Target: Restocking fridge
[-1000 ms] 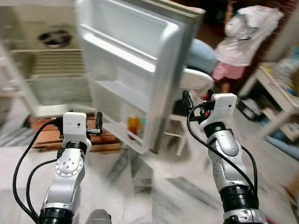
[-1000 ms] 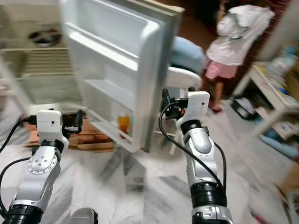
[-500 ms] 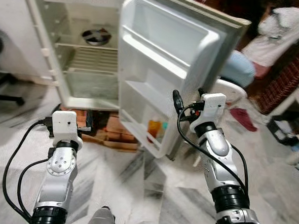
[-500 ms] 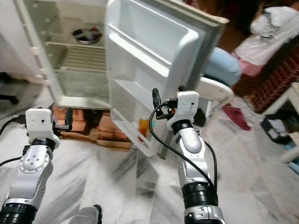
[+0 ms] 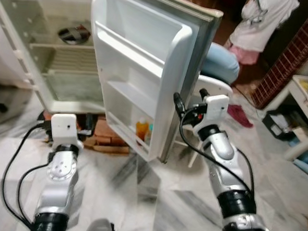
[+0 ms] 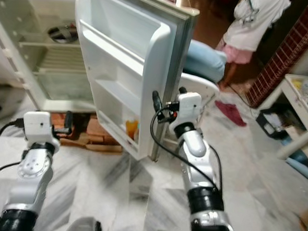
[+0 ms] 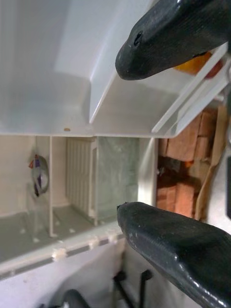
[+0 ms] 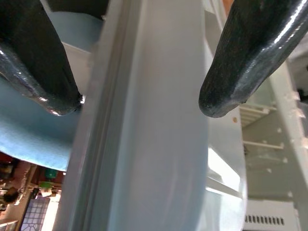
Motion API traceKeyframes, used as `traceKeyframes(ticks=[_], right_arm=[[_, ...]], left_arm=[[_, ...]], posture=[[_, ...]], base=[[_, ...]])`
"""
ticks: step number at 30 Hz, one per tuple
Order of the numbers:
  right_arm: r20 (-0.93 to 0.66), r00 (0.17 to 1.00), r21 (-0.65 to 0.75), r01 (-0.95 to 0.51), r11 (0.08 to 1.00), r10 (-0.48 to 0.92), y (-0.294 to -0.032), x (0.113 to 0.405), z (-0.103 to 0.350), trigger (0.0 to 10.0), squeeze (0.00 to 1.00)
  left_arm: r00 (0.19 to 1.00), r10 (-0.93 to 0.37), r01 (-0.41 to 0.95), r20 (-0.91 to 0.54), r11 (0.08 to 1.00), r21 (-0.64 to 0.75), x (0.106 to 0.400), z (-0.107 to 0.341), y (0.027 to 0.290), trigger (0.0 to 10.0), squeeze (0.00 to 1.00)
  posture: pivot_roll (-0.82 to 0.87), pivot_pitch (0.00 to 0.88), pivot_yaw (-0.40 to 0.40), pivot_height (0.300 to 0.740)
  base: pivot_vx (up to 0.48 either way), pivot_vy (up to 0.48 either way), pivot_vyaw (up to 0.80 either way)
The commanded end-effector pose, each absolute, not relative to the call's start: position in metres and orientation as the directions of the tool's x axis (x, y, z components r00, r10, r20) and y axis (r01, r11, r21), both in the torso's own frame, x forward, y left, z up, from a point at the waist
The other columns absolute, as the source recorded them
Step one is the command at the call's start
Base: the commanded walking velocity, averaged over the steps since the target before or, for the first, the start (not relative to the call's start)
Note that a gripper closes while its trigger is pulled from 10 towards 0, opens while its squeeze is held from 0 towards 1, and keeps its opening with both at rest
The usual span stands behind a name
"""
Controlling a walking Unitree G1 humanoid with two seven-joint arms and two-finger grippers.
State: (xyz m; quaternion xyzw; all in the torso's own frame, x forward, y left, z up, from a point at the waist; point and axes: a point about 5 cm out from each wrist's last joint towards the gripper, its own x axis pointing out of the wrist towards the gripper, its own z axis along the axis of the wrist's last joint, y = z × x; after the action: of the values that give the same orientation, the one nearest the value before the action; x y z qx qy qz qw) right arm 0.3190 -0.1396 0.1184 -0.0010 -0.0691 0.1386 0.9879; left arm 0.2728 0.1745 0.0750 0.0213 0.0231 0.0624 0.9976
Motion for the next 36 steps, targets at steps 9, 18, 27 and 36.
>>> traceKeyframes(ticks=[9,18,27,36], right_arm=[[0.181,0.942,0.001,-0.288,0.957,0.283,-0.13,0.321,0.128,10.0,0.0],[0.182,0.953,0.017,-0.248,0.969,0.241,-0.137,0.322,0.127,10.0,0.0],[0.14,0.885,0.142,-0.461,0.876,0.443,-0.138,0.301,0.114,10.0,0.0],[-0.184,0.507,0.206,-0.818,0.537,0.842,-0.149,0.244,0.064,10.0,0.0]], left_arm=[[0.989,0.144,-0.142,-0.02,0.988,0.063,0.27,0.079,0.188,10.0,0.0],[0.99,0.14,-0.138,-0.03,0.989,0.061,0.27,0.077,0.185,10.0,0.0],[0.992,0.119,-0.118,-0.032,0.993,0.026,0.268,0.076,0.182,10.0,0.0],[0.99,0.111,-0.105,-0.088,0.992,0.071,0.245,0.061,0.193,10.0,0.0]], posture=[[0.0,0.0,-0.063,0.74],[0.0,0.0,-0.064,0.74],[0.0,0.0,-0.07,0.74],[0.01,0.0,-0.069,0.74]], base=[[0.094,0.0,0.78],[0.313,-0.19,0.3],[0.033,-0.033,0.0],[0.0,0.0,0.0]])
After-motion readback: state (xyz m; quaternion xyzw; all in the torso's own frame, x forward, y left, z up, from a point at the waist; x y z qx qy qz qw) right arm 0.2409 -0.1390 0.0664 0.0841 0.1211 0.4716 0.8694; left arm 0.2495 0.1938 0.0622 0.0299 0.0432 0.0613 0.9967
